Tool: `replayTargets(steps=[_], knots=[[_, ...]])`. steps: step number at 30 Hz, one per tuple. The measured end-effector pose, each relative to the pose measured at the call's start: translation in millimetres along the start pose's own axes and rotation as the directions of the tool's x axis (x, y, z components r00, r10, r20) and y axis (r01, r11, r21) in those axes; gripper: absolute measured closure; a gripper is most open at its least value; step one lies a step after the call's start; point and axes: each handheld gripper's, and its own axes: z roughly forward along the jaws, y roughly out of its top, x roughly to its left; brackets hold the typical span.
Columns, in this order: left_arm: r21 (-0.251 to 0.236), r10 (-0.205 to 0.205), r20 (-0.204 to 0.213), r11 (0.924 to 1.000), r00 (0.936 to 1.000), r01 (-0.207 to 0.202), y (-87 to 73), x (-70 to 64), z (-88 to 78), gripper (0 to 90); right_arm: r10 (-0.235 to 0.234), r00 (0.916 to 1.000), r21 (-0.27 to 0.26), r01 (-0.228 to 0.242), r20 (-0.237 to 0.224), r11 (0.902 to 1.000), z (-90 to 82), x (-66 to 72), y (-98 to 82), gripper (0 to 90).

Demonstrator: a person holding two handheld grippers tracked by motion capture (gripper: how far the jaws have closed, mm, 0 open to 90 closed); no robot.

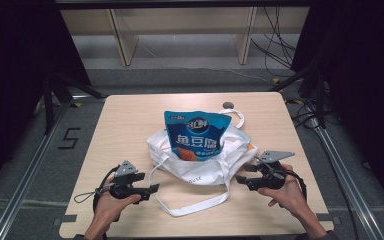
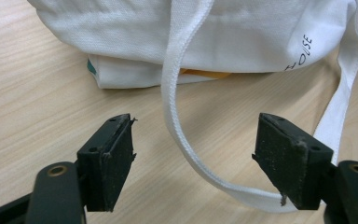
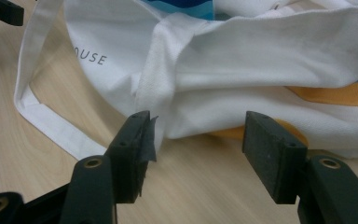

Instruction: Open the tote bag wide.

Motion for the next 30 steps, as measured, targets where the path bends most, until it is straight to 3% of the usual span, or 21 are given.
replayTargets(steps=[1,2,3,6,8,9,13,14,15,16,17,18,19,20,23,24,25,26,28,29,30], knots=[[0.016,0.019,-0.004,0.9997,0.9998,-0.019,-0.7,0.3,-2.3,24.7,0.0,1.0,-0.003,0.0,0.004,1.0,-0.1,-0.2,-1.0,42.3],[-0.013,0.003,-0.005,0.9999,1.0,-0.003,-2.4,-2.1,-1.0,23.9,-0.026,0.9996,-0.01,0.026,0.007,0.9996,-0.2,-2.6,-1.7,42.0],[0.009,0.028,-0.008,0.9996,0.9996,-0.028,-3.8,-1.6,-3.3,23.9,0.001,0.9999,-0.014,-0.001,0.017,0.9999,-1.1,-0.7,-3.2,41.6],[0.012,0.021,-0.016,0.9997,0.9997,-0.02,-9.3,-5.3,-5.0,22.6,0.006,0.9999,0.002,-0.006,0.013,1.0,-1.8,-2.8,-7.2,40.6],[0.023,0.045,-0.021,0.9987,0.9988,-0.045,-12.4,-4.5,-8.2,21.3,0.009,0.9996,0.007,-0.009,0.027,0.9999,-3.3,-4.1,-10.3,40.3],[-0.007,0.014,-0.025,0.9999,0.9996,-0.014,-14.7,-6.3,-7.6,20.7,0.032,0.9991,0.001,-0.032,0.028,0.9995,-2.9,-2.9,-11.7,40.3],[0.001,0.021,-0.045,0.9998,0.9988,-0.021,-22.3,-4.5,-13.0,19.0,0.038,0.9984,0.008,-0.039,0.041,0.9992,-5.9,-4.5,-15.8,39.8],[0.009,0.025,-0.053,0.9996,0.9983,-0.025,-24.7,-4.6,-14.5,18.6,0.018,0.9992,0.01,-0.018,0.037,0.9998,-6.9,-7.2,-16.5,39.8],[-0.017,-0.005,-0.059,0.9999,0.9982,0.004,-27.7,-6.9,-13.1,18.2,0.045,0.9982,0.009,-0.045,0.041,0.9989,-6.8,-5.8,-17.5,39.6],[-0.02,-0.004,-0.055,0.9998,0.9985,0.003,-30.5,-6.8,-13.5,17.9,0.022,0.9987,0.009,-0.022,0.046,0.9997,-6.9,-8.3,-17.9,39.4],[0.017,0.031,-0.051,0.9994,0.9982,-0.03,-31.8,-5.0,-17.1,17.7,0.03,0.999,0.009,-0.03,0.032,0.9995,-6.5,-9.1,-18.4,39.2],[-0.016,-0.002,-0.056,0.9999,0.9984,0.001,-33.9,-8.2,-16.1,17.8,0.033,0.9988,0.011,-0.034,0.034,0.9994,-6.7,-9.7,-19.2,39.0],[-0.027,-0.001,-0.056,0.9996,0.9984,-0.001,-35.8,-8.7,-16.5,17.7,0.041,0.9981,0.006,-0.042,0.045,0.9991,-7.3,-9.5,-19.6,38.8],[0.004,0.035,-0.06,0.9994,0.9976,-0.035,-36.6,-7.1,-19.6,17.7,0.038,0.9987,0.012,-0.038,0.035,0.9992,-7.5,-10.7,-20.2,38.5],[-0.032,-0.01,-0.065,0.9995,0.9978,0.008,-41.4,-11.2,-18.0,17.7,0.06,0.9971,0.016,-0.061,0.048,0.998,-7.3,-9.3,-23.5,37.3],[-0.002,0.029,-0.068,0.9996,0.9973,-0.03,-42.3,-10.0,-20.5,17.7,0.016,0.9986,0.006,-0.016,0.05,0.9998,-9.0,-11.7,-24.4,37.2],[-0.015,0.011,-0.069,0.9998,0.9975,-0.012,-43.8,-12.5,-19.7,17.7,0.052,0.9978,0.02,-0.053,0.042,0.9984,-9.1,-8.9,-26.1,36.9],[-0.027,0.002,-0.066,0.9996,0.9978,-0.004,-45.3,-14.4,-19.2,17.7,0.046,0.9978,0.011,-0.047,0.047,0.9988,-9.6,-8.9,-27.4,36.6],[-0.013,0.018,-0.064,0.9997,0.9978,-0.018,-47.6,-16.2,-20.6,17.4,0.037,0.9976,0.004,-0.037,0.059,0.9993,-11.4,-9.0,-30.2,36.4],[0.0,0.051,-0.065,0.9987,0.9966,-0.051,-48.4,-15.9,-22.1,17.4,0.068,0.9968,0.02,-0.069,0.042,0.9974,-14.3,-6.8,-31.5,36.3],[-0.013,0.038,-0.062,0.9991,0.9973,-0.039,-49.6,-18.1,-21.2,17.4,0.062,0.9969,0.018,-0.063,0.05,0.9979,-14.3,-6.5,-33.6,36.2]])
